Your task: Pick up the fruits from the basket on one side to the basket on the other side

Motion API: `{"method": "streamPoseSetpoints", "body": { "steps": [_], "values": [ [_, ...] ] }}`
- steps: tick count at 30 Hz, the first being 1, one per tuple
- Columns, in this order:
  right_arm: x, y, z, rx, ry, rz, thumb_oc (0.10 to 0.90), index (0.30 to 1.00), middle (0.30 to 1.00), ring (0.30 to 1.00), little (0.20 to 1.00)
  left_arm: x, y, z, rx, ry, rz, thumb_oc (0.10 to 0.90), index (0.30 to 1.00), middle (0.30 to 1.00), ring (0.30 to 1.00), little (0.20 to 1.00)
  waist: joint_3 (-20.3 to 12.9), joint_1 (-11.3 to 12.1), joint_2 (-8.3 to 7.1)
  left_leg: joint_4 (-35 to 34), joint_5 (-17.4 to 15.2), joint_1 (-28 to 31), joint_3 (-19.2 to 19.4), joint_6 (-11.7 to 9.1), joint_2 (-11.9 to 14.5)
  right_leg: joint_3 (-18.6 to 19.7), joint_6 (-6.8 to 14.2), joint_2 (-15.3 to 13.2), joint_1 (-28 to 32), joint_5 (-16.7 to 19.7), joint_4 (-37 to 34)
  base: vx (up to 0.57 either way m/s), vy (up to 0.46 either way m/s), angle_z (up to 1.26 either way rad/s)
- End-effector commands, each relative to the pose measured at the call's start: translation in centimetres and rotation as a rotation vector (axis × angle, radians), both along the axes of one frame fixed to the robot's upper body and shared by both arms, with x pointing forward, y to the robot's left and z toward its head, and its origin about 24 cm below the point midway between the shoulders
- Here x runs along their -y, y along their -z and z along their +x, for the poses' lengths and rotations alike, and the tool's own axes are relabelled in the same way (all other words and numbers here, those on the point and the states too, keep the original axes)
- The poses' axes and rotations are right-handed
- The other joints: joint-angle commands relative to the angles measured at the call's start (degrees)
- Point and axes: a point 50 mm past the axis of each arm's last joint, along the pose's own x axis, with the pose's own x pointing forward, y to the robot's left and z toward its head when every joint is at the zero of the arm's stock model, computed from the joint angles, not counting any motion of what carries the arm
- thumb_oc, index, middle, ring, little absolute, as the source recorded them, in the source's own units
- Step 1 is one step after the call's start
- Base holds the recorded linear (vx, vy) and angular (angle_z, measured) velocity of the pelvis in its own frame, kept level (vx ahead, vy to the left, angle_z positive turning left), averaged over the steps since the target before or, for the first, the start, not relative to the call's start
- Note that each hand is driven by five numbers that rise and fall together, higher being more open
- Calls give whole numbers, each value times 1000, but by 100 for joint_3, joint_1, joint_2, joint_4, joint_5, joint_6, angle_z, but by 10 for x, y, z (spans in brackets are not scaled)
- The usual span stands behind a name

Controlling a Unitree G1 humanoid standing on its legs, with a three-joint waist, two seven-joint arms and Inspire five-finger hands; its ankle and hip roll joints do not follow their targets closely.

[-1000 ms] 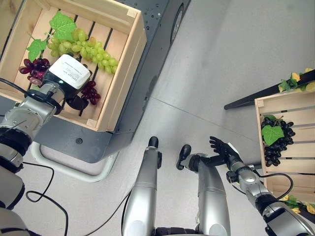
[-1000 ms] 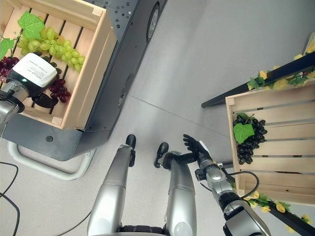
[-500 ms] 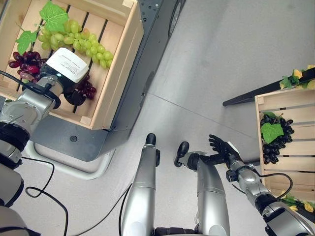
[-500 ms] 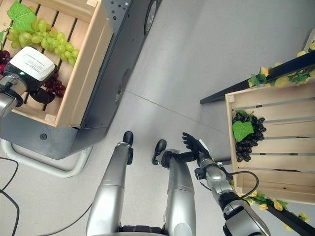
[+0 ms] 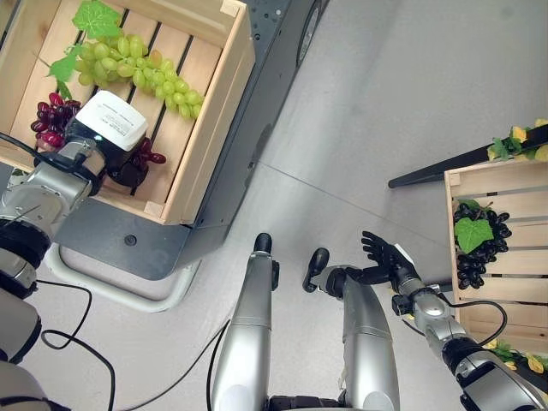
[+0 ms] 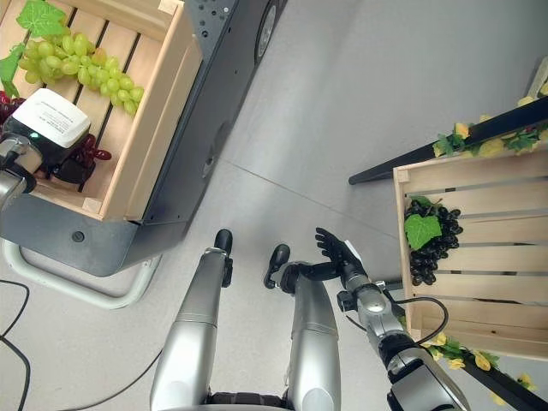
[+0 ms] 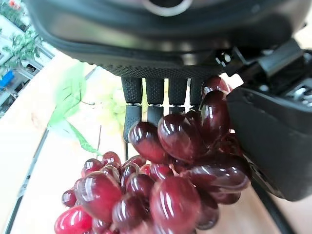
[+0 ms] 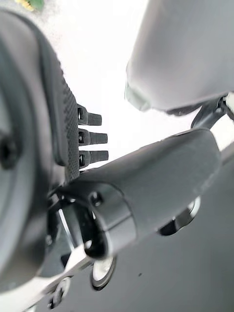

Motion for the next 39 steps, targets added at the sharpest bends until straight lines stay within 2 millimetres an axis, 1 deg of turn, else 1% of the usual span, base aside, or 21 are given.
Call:
{"method": "streamPoseSetpoints", "body": {
  "steps": [1, 3, 4, 6, 7, 9, 10, 12, 13, 17, 19, 22, 23, 25, 26, 27, 28, 30, 34, 36, 39],
  "values": [
    [7, 0, -12, 61, 18, 58, 800, 900, 900, 900, 900, -48, -47, -32, 303, -149, -117, 400, 300, 300, 300, 300, -77, 142, 128, -893, -30, 794, 408, 250, -198, -7, 220, -17, 931, 168, -484, -4, -46, 0],
    [6, 1, -14, 62, 18, 66, 800, 900, 900, 900, 900, -56, -46, -39, 415, -163, -255, 400, 300, 300, 300, 300, -77, 165, 139, -984, -30, 981, 420, 255, -196, 7, 220, -11, 1113, 163, -580, -4, -58, -1],
    [4, 1, -14, 69, 20, 76, 800, 900, 900, 900, 900, -63, -46, -45, 501, -179, -367, 400, 300, 300, 300, 300, -77, 167, 147, -1005, -23, 1057, 414, 257, -208, 7, 211, -17, 1193, 160, -614, -6, -70, -2],
    [0, 1, -14, 71, 24, 93, 800, 900, 900, 900, 900, -74, -38, -53, 591, -198, -529, 400, 300, 300, 300, 300, -77, 197, 146, -1076, -28, 1268, 394, 246, -238, 26, 205, 4, 1397, 144, -696, 7, -66, -1],
    [-3, 1, -14, 70, 26, 101, 800, 900, 900, 900, 900, -77, -32, -55, 643, -196, -626, 400, 300, 300, 300, 300, -77, 212, 143, -1132, -17, 1384, 378, 240, -256, 39, 197, 17, 1507, 140, -749, 23, -72, -1],
    [-14, 5, -15, 62, 26, 126, 800, 900, 900, 900, 900, -83, -12, -62, 790, -176, -944, 400, 300, 300, 300, 300, -77, 226, 124, -1334, 13, 1777, 344, 235, -283, 79, 178, 46, 1870, 121, -926, 32, -84, -5],
    [-15, 5, -15, 61, 26, 130, 800, 900, 900, 900, 900, -83, -10, -62, 799, -174, -973, 400, 300, 300, 300, 300, -77, 225, 119, -1357, 26, 1817, 336, 234, -292, 85, 174, 48, 1906, 121, -945, 40, -78, -7],
    [-25, 8, -16, 53, 29, 156, 800, 900, 900, 900, 900, -84, 5, -64, 880, -151, -1245, 400, 300, 300, 300, 300, -77, 211, 108, -1650, 87, 2283, 306, 221, -329, 161, 179, 98, 2330, 138, -1234, 36, -83, -1],
    [-27, 10, -18, 46, 32, 163, 800, 900, 900, 900, 900, -83, 11, -63, 905, -130, -1363, 400, 300, 300, 300, 300, -168, 181, 122, -1812, 108, 2486, 297, 217, -344, 209, 191, 122, 2500, 162, -1426, 36, -55, 1],
    [-31, 15, -24, 20, 46, 172, 800, 900, 900, 900, 900, -70, 25, -55, 885, -36, -1600, 400, 300, 300, 300, 300, -465, 80, 210, -2206, 141, 2940, 264, 224, -397, 307, 256, 159, 2900, 280, -1969, 49, -21, 2],
    [-31, 16, -26, 12, 54, 181, 800, 900, 900, 900, 900, -64, 28, -52, 868, -1, -1626, 400, 300, 300, 300, 300, -542, 53, 242, -2354, 158, 3114, 238, 228, -408, 321, 280, 178, 3064, 338, -2176, 48, -16, -2],
    [-31, 20, -32, -1, 61, 194, 800, 900, 900, 900, 900, -55, 40, -51, 874, 48, -1737, 400, 300, 300, 300, 300, -733, -4, 348, -2685, 210, 3489, 185, 230, -423, 378, 329, 203, 3417, 476, -2639, 70, -11, -10],
    [-32, 23, -36, -23, 60, 207, 800, 900, 900, 900, 900, -55, 45, -52, 898, 61, -1821, 400, 300, 300, 300, 300, -909, -44, 399, -2935, 249, 3758, 134, 244, -439, 415, 357, 206, 3663, 552, -2932, 94, -14, -7],
    [-36, 25, -38, -36, 55, 233, 800, 900, 900, 900, 900, -54, 50, -52, 929, 82, -1913, 400, 300, 300, 300, 300, -1086, -81, 430, -3164, 284, 4006, 84, 255, -455, 442, 373, 216, 3920, 626, -3233, 102, -26, -10],
    [-36, 24, -38, -35, 53, 237, 800, 900, 900, 900, 900, -53, 50, -52, 932, 86, -1931, 400, 300, 300, 300, 300, -1115, -91, 437, -3205, 290, 4056, 76, 257, -458, 445, 375, 221, 3974, 642, -3289, 104, -40, -14],
    [-41, 23, -38, -29, 46, 249, 800, 900, 900, 900, 900, -51, 54, -52, 961, 107, -1999, 400, 300, 300, 300, 300, -1265, -125, 464, -3404, 314, 4267, 55, 258, -467, 454, 393, 229, 4187, 701, -3527, 65, -26, -9],
    [-41, 23, -38, -29, 45, 251, 800, 900, 900, 900, 900, -51, 55, -52, 961, 107, -2004, 400, 300, 300, 300, 300, -1269, -129, 467, -3435, 321, 4302, 53, 259, -466, 453, 394, 233, 4222, 712, -3560, 104, -43, -3],
    [-49, 21, -38, -21, 33, 271, 800, 900, 900, 900, 900, -47, 62, -53, 979, 142, -2098, 400, 300, 300, 300, 300, -1517, -165, 509, -3811, 379, 4659, 51, 249, -464, 441, 435, 259, 4556, 805, -3929, 78, -37, -5],
    [-56, 15, -37, 4, 11, 287, 800, 900, 900, 900, 900, -41, 62, -50, 966, 197, -2158, 400, 300, 300, 300, 300, -1791, -216, 555, -4147, 478, 4951, 54, 237, -456, 452, 465, 297, 4823, 944, -4259, 50, -49, -8],
    [-61, 9, -36, 21, -7, 285, 800, 900, 900, 900, 900, -29, 57, -46, 909, 259, -2120, 400, 300, 300, 300, 300, -1991, -236, 591, -4443, 574, 5145, 35, 221, -441, 470, 486, 323, 4996, 1071, -4530, 55, -55, -1],
    [-67, -2, -32, 70, -20, 271, 800, 900, 900, 900, 900, -13, 49, -39, 841, 347, -2116, 400, 300, 300, 300, 300, -2145, -226, 611, -4783, 712, 5320, -74, 194, -450, 489, 505, 364, 5162, 1197, -4791, 33, -60, 3]
  ]
}}
